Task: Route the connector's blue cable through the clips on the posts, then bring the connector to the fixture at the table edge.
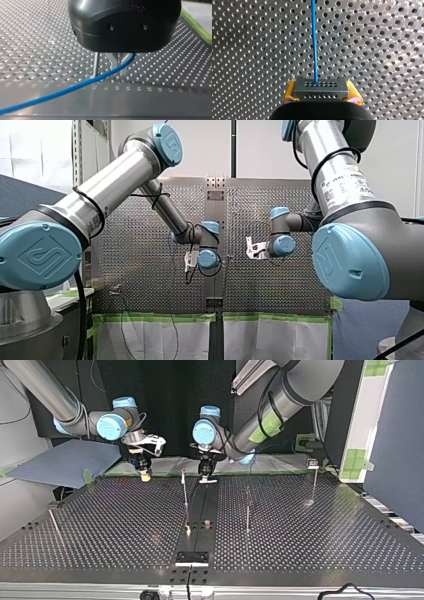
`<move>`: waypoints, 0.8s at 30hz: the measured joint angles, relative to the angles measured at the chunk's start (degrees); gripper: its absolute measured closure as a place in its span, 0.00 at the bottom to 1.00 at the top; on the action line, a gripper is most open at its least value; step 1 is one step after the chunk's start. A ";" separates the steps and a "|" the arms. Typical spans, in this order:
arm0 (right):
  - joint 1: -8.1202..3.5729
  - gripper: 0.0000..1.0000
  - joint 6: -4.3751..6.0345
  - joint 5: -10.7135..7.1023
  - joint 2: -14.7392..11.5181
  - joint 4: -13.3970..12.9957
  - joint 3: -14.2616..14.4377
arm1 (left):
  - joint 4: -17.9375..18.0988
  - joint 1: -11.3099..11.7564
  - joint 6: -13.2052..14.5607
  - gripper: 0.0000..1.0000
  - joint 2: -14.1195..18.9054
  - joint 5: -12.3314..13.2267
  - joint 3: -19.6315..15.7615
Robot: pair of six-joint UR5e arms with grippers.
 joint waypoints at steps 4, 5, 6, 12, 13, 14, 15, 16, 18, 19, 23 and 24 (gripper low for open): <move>-0.14 1.00 0.25 -0.02 0.03 -0.36 0.00 | -0.70 -0.45 0.42 1.00 -0.96 -0.64 0.97; -0.20 1.00 0.27 -0.03 0.04 -0.40 0.00 | -0.65 -0.48 0.43 1.00 -1.08 -0.80 1.21; -0.26 1.00 0.29 -0.03 0.05 -0.45 0.01 | -0.65 -0.48 0.43 1.00 -1.13 -0.88 1.42; -0.57 1.00 0.33 0.30 0.20 -0.66 0.05 | -1.02 -0.37 0.38 1.00 -1.20 -1.09 2.60; -0.57 1.00 0.33 0.37 0.20 -0.69 0.05 | -1.07 -0.34 0.38 1.00 -1.18 -1.09 2.70; -0.58 1.00 0.34 0.42 0.21 -0.71 0.04 | -1.13 -0.33 0.38 1.00 -1.18 -1.07 2.82; -0.63 1.00 0.34 0.46 0.21 -0.73 0.05 | -1.16 -0.33 0.38 1.00 -1.19 -1.04 2.92; -0.70 1.00 0.36 0.47 0.21 -0.74 0.05 | -1.17 -0.37 0.39 1.00 -1.18 -1.01 3.02; -0.94 1.00 0.38 0.50 0.22 -0.73 0.05 | -1.21 -0.55 0.44 1.00 -1.18 -0.87 3.21; -1.05 1.00 0.38 0.51 0.22 -0.72 0.05 | -1.23 -0.65 0.47 1.00 -1.19 -0.78 3.29; -1.24 1.00 0.45 0.54 0.23 -0.79 0.05 | -1.28 -1.04 0.53 1.00 -1.21 -0.50 3.47; -1.24 1.00 0.48 0.53 0.24 -0.88 0.05 | -1.28 -1.10 0.54 1.00 -1.20 -0.47 3.49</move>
